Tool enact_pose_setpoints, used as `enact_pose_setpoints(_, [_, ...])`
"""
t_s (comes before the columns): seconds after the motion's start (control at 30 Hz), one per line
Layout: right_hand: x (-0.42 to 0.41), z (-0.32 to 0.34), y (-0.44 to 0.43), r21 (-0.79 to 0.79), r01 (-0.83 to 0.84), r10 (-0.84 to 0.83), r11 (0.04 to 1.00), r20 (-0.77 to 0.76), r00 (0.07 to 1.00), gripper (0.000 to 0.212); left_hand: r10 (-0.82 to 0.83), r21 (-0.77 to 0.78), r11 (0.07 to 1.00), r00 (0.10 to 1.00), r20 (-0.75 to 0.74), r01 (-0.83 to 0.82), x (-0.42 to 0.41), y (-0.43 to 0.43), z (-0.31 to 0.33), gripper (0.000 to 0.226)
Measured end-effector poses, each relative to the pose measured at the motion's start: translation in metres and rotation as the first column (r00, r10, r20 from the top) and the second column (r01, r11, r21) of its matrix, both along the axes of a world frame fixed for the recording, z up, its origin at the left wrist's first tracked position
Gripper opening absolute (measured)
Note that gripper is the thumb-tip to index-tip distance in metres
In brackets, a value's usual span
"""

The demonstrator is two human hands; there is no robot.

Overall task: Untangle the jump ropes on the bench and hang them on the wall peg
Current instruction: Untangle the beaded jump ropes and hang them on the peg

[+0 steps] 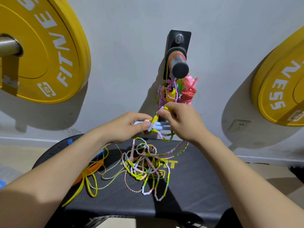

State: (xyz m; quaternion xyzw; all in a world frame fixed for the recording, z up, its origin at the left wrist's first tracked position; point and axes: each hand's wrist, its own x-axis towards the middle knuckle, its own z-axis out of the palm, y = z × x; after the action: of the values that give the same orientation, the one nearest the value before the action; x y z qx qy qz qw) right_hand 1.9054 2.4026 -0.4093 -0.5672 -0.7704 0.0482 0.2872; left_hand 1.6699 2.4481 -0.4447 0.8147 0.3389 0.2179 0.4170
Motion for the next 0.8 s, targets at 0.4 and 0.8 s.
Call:
enact_pose_setpoints(0.4, [0.038,-0.005,0.010,-0.326,-0.232,-0.026,0.916,-0.627,0.779,0.009,-0.212,-0.314,0.902,0.938,0.275,0.296,0.012,-0.016,0.011,0.019])
enact_pose_setpoints(0.8, [-0.005,-0.014,-0.014,-0.754,-0.408,0.113,0.514,-0.412,0.904,0.024,0.422,-0.095,0.906,0.871,0.253,-0.411,0.006,0.004,0.008,0.011])
